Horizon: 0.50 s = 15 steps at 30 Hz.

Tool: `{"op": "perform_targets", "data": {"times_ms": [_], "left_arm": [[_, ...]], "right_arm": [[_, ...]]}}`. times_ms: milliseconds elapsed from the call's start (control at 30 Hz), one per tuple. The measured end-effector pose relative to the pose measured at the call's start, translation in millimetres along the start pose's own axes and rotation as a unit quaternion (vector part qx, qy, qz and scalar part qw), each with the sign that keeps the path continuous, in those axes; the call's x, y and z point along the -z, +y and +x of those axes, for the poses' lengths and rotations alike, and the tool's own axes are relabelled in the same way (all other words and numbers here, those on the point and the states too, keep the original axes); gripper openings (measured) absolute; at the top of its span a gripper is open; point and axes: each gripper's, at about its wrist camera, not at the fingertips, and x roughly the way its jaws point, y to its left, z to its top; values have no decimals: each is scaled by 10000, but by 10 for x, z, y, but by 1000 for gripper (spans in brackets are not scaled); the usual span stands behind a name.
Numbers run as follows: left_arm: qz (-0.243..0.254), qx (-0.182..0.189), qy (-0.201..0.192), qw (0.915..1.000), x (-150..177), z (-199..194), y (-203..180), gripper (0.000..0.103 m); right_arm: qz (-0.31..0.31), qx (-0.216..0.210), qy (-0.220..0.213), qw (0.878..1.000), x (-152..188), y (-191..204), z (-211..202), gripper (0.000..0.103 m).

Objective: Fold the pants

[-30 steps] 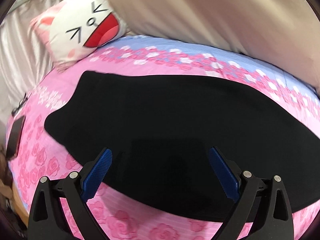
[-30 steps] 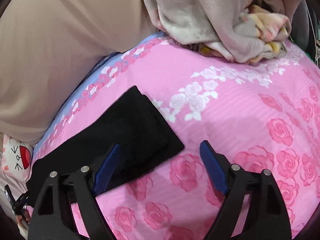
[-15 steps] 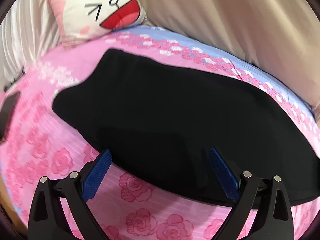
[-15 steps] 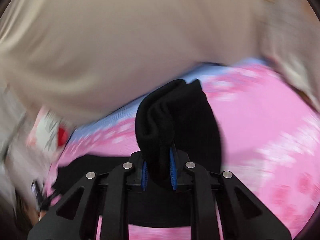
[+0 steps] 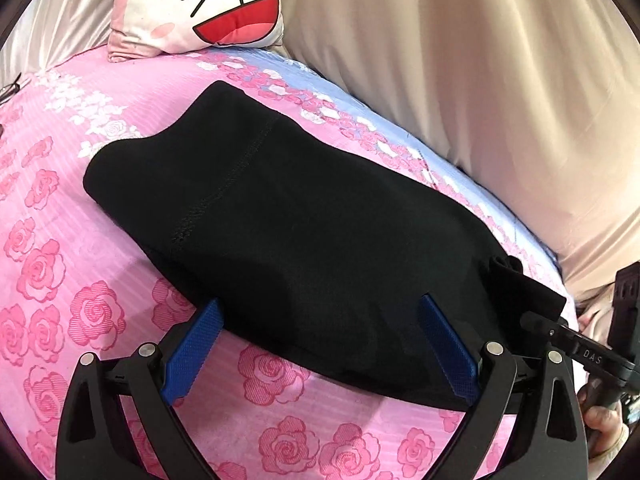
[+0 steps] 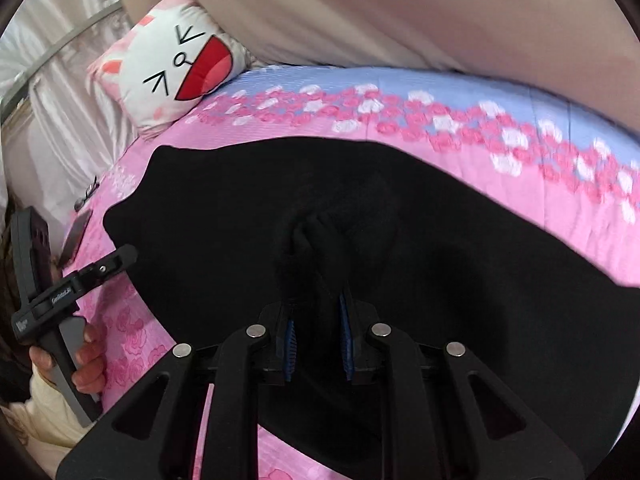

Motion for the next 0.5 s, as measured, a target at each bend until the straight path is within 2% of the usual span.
{"op": "perform_targets", "data": {"times_ms": [67, 133, 200, 267, 333, 433, 500], "left_arm": [[10, 7, -4, 10000, -8, 0, -7, 96], [22, 4, -4, 10000, -13, 0, -17, 96], [12, 20, -4, 10000, -14, -5, -8, 96], [7, 24, -5, 10000, -17, -7, -3, 96], [50, -28, 6, 10000, -20, 2, -12, 96], [135, -140, 29, 9998, -24, 21, -41, 96], [193, -217, 46, 9996, -22, 33, -64, 96]], "right_arm": [[212, 13, -250, 9995, -34, -114, -249, 16], [495, 183, -686, 9962, -51, -341, -705, 16], [898, 429, -1186, 9879, -23, -728, -1252, 16], [1328, 790, -1598, 9750, 108, -1129, -1742, 16], [1820, 1396, -1902, 9546, 366, -1611, -2253, 16], [2590, 2111, -1993, 9212, 884, -2320, -2736, 16], [3027, 2337, -1955, 9031, 1224, -2727, -2884, 16]]}}
